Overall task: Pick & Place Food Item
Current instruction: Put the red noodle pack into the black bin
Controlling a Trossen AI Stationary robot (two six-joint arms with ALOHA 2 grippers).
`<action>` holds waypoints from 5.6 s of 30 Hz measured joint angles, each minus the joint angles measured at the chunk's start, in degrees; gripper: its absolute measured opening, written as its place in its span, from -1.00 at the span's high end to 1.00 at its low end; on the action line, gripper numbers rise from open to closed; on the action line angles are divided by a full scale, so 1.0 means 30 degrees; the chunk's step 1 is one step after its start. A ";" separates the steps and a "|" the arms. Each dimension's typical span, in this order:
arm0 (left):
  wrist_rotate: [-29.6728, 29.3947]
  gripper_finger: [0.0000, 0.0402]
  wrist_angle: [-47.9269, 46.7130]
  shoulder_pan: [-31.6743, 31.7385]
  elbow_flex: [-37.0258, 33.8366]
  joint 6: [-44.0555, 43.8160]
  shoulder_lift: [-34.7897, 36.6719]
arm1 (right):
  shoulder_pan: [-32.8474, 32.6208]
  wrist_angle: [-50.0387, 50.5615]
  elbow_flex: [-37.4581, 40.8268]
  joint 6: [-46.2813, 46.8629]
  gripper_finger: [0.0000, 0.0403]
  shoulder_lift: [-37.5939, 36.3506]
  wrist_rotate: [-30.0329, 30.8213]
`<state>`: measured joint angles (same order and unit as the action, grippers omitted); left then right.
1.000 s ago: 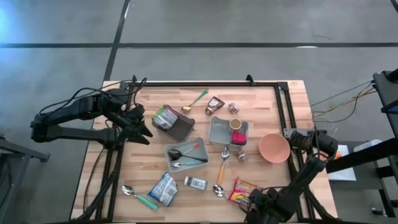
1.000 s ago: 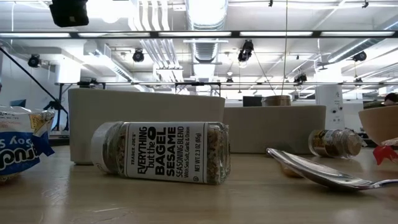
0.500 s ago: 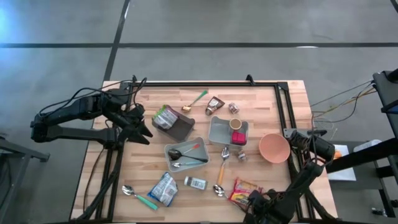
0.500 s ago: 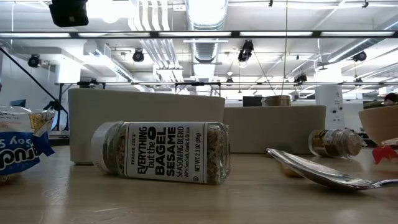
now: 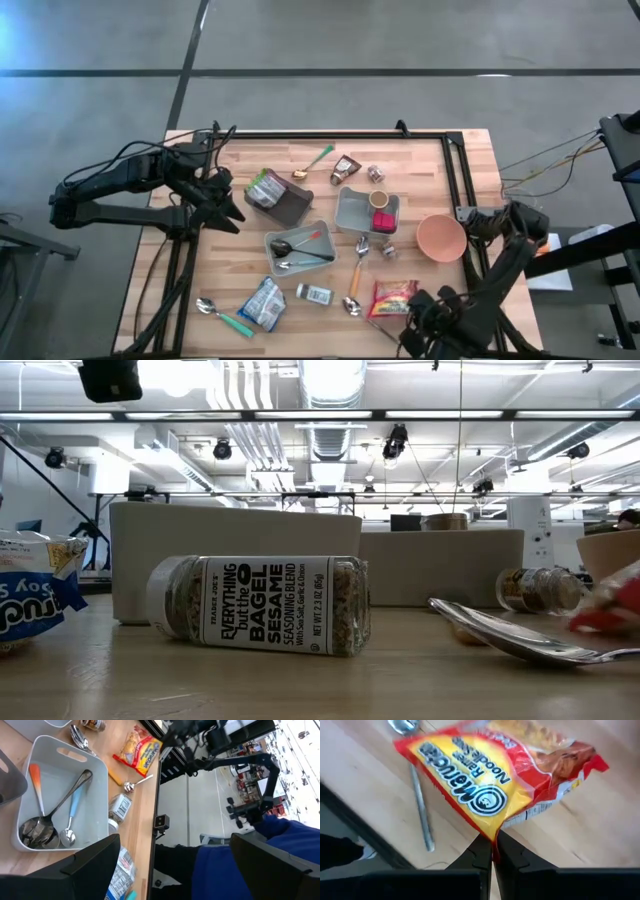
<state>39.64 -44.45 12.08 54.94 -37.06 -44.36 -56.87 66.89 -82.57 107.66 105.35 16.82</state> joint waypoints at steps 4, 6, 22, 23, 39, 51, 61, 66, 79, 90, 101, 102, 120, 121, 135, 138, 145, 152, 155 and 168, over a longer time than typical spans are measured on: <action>0.0000 -0.89 0.0002 0.0000 0.0000 0.0220 0.0000 | 0.0263 0.0303 -0.0221 -0.0916 0.96 -0.1063 0.0841; -0.0236 -0.89 0.0007 0.0000 0.0000 0.0220 0.0000 | 0.0448 0.0378 -0.0233 -0.1105 0.96 -0.1651 0.1554; -0.1865 -0.89 -0.0016 0.0000 0.0000 -0.1363 -0.0051 | 0.2275 0.0432 -0.0228 -0.4752 0.96 -0.2618 0.2958; -0.1865 -0.89 -0.0022 0.0000 0.0000 -0.1555 -0.0051 | 0.2271 0.0423 -0.0233 -0.4752 0.96 -0.2618 0.2958; -0.1865 -0.89 -0.0058 0.0000 0.0000 -0.1667 -0.0051 | 0.2254 -0.0653 -0.0073 -0.4960 0.96 -0.2308 0.1016; -0.1858 -0.89 -0.0249 0.0000 0.0000 -0.1667 -0.0036 | 0.2159 -0.4165 0.1736 -0.1852 0.96 -0.1867 0.0838; -0.1858 -0.89 -0.0277 0.0000 0.0000 -0.1813 -0.0034 | 0.2159 -0.8108 0.4142 0.0596 0.96 -0.1874 0.1523; -0.1589 -0.89 -0.0278 0.0000 0.0000 -0.1827 -0.0031 | 0.2166 -1.0611 0.6017 0.1036 0.96 -0.1874 0.1541; -0.1290 -0.89 -0.0291 0.0000 0.0000 -0.1827 -0.0036 | 0.2166 -1.2307 0.7372 0.2114 0.96 -0.2093 0.1426; -0.1290 -0.89 -0.0289 0.0000 0.0000 -0.1784 -0.0036 | 0.2894 -1.2328 0.6531 0.0466 0.86 -0.2093 0.1722; -0.1290 -0.89 -0.0284 -0.0007 0.0000 -0.1791 -0.0036 | 0.5317 -1.2204 0.5989 -0.4053 -0.12 -0.2093 0.1614; -0.1290 -0.89 -0.0288 0.0000 0.0000 -0.1791 -0.0036 | 0.5588 -1.2156 0.5989 -0.4495 -0.19 -0.2093 0.1359; -0.1290 -0.89 -0.0284 0.0000 0.0000 -0.1744 -0.0036 | 1.0238 -1.0817 0.5529 -2.0764 -0.67 -0.2089 -0.2120; -0.1290 -0.89 -0.0284 0.0000 0.0000 -0.1740 -0.0036 | 1.0351 -1.0798 0.5606 -2.1317 -0.67 -0.2066 -0.2134; -0.1307 -0.89 -0.0284 -0.0005 0.0000 -0.1587 -0.0044 | 1.0668 -1.1208 0.5753 -2.0836 -0.67 -0.1976 -0.3149; -0.1479 -0.89 -0.0284 -0.0007 -0.0007 -0.1574 -0.0044 | 1.0668 -1.1932 0.5792 -2.0806 -0.67 -0.1945 -0.3155; -0.1574 -0.89 -0.0284 -0.0004 -0.0007 -0.1230 -0.0044 | 1.0561 -1.1783 0.5334 -1.9515 -0.67 -0.0234 -0.4333; -0.1574 -0.89 -0.0284 0.0000 -0.0007 -0.1230 -0.0044 | 1.0540 -0.9857 0.3465 -2.0074 -0.67 0.1166 -0.3612; -0.1562 -0.89 -0.0284 0.0000 -0.0007 -0.1235 -0.0044 | 1.0545 -0.9705 0.3126 -2.0460 -0.67 0.1848 -0.3687; -0.1358 -0.89 -0.0637 -0.0007 -0.0007 -0.1237 -0.0036 | 1.0514 -0.6823 0.1027 -2.0886 -0.46 0.3796 -0.4194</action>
<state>35.56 -46.36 12.05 54.92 -40.77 -44.47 -25.33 46.43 -79.49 45.01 116.73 4.24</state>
